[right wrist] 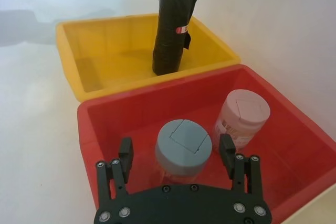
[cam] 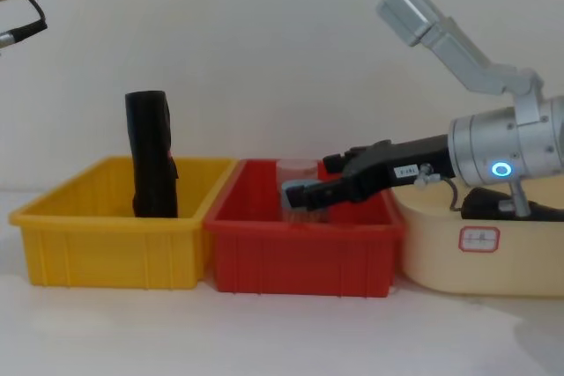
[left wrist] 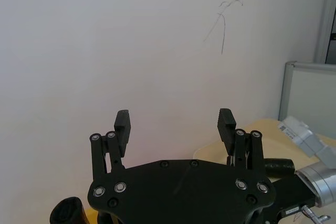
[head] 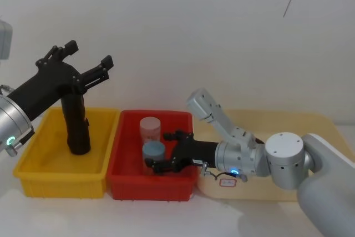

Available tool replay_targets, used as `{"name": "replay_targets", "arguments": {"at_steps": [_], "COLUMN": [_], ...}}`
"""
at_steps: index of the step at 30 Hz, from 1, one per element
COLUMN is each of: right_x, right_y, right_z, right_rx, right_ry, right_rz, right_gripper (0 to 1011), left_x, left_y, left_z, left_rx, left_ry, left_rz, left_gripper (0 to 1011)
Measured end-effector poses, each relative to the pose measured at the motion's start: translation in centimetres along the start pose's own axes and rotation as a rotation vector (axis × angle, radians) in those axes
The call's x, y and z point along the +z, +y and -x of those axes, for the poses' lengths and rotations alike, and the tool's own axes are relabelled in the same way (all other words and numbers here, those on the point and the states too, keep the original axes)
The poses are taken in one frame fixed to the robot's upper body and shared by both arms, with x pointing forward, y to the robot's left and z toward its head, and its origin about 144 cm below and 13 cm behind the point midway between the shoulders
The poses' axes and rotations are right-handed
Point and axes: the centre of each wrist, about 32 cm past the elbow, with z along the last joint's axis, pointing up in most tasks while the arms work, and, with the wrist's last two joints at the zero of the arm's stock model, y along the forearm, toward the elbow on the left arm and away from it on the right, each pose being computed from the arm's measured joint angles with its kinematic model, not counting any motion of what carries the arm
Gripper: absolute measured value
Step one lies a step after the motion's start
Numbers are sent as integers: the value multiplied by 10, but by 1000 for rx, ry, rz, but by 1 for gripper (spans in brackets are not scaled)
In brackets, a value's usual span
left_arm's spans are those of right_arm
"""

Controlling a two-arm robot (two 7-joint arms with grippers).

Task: Pick up the garbage bag with the one hand and transfer it to the other hand.

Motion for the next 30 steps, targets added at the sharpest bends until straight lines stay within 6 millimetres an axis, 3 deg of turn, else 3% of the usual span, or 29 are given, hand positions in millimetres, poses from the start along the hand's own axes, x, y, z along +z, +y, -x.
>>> {"name": "replay_targets", "arguments": {"at_steps": [26,30], "right_x": [1,2], "right_y": [20,22], "right_z": [-11,-12], "right_rx": [20,21], "right_ry": [6,3], "right_rz": [32,38], "right_gripper": [1000,933], "left_x": [0,0], "left_y": [0,0], "left_z": [0,0], "left_rx": [0,0], "left_ry": [0,0], "left_rz": [0,0], "left_gripper": [1002,1001]}}
